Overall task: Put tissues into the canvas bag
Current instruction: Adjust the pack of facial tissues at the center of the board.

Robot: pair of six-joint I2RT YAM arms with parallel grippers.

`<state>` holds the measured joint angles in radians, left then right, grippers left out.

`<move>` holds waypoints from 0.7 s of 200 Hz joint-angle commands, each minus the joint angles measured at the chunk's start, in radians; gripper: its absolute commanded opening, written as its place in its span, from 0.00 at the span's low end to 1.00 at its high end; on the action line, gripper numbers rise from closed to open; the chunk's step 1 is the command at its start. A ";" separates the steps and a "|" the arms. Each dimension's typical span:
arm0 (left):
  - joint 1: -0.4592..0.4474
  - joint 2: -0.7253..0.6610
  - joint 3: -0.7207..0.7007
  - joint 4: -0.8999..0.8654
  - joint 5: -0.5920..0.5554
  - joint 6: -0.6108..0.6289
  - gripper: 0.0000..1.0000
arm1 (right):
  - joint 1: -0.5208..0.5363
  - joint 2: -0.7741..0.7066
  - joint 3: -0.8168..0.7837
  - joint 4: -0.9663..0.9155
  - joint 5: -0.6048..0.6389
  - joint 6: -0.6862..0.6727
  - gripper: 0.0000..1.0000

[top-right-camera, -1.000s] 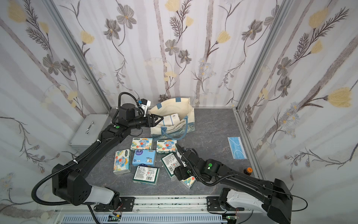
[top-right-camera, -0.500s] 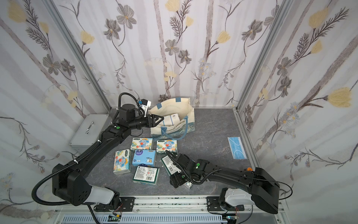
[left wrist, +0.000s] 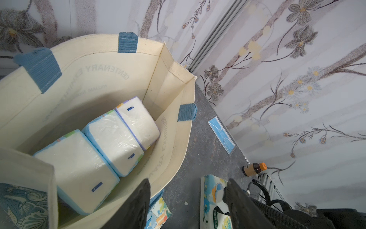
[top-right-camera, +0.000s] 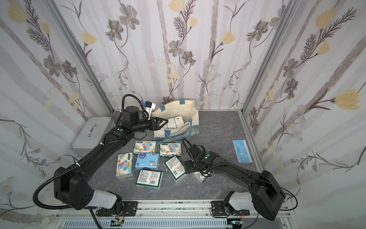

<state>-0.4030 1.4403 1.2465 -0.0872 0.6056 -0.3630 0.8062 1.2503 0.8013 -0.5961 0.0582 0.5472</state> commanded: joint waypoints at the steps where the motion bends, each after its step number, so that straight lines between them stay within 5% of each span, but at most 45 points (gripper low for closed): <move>1: -0.007 -0.013 0.002 0.041 0.035 -0.016 0.63 | -0.020 -0.102 -0.035 -0.058 0.118 0.059 0.94; 35: -0.095 -0.047 -0.004 0.016 0.013 0.089 0.62 | -0.140 -0.313 -0.132 -0.141 0.083 0.111 0.89; 59: -0.188 -0.070 -0.003 -0.028 -0.007 0.199 0.63 | -0.145 -0.435 -0.193 -0.202 0.074 0.120 0.58; 77: -0.258 -0.063 0.002 -0.063 -0.013 0.264 0.63 | -0.143 -0.497 -0.253 -0.203 0.035 0.153 0.25; 94: -0.319 -0.026 0.020 -0.093 -0.007 0.280 0.63 | -0.140 -0.508 -0.302 -0.169 -0.020 0.188 0.08; 140: -0.439 0.076 0.090 -0.221 -0.038 0.348 0.63 | -0.128 -0.417 -0.370 -0.037 -0.067 0.230 0.04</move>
<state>-0.8146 1.4937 1.3136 -0.2375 0.5888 -0.0803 0.6731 0.7891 0.4538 -0.7464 0.0425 0.7349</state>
